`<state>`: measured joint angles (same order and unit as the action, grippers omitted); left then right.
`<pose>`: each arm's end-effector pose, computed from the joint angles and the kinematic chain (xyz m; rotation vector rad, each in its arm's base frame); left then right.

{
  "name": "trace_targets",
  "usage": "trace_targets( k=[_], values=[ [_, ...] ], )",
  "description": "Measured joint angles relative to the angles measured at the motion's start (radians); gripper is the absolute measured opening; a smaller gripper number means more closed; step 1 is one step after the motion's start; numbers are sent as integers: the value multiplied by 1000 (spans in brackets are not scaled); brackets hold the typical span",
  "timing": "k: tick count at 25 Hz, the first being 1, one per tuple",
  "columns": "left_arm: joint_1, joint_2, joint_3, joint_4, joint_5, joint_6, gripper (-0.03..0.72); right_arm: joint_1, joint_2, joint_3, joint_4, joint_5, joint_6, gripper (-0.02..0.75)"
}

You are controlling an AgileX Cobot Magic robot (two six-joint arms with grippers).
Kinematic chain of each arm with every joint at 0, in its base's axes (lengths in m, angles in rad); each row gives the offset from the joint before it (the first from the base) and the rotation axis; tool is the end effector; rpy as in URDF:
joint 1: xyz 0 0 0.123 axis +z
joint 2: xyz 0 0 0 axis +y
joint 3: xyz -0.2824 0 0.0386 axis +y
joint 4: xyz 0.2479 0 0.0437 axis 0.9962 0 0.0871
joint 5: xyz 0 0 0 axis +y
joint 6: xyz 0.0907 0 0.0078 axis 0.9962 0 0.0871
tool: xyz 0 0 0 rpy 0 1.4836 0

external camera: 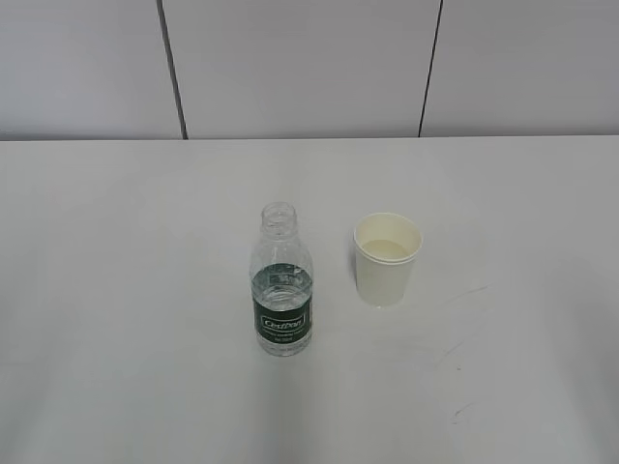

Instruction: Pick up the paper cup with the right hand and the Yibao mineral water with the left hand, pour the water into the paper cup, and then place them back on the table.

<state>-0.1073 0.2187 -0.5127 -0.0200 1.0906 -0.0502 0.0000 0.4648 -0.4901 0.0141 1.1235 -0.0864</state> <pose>0.0260 -0.0044 0.2762 0.0639 2.2814 -0.1075 0.0598 0.0012 0.2568 -0.1083 2.5794 -0.0134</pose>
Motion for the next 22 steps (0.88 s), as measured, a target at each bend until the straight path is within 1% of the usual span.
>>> trace_targets(
  k=[6, 13, 22],
  values=[
    [0, -216, 0, 0, 15, 0, 533, 0, -167, 1, -2, 3, 0, 593],
    [0, -233, -1, 0, 18, 0, 522, 0, -454, 1, -2, 15, 0, 593],
    [0, -237, -1, 0, 20, 0, 521, 2, -482, 1, -2, 21, 6, 593]
  ],
)
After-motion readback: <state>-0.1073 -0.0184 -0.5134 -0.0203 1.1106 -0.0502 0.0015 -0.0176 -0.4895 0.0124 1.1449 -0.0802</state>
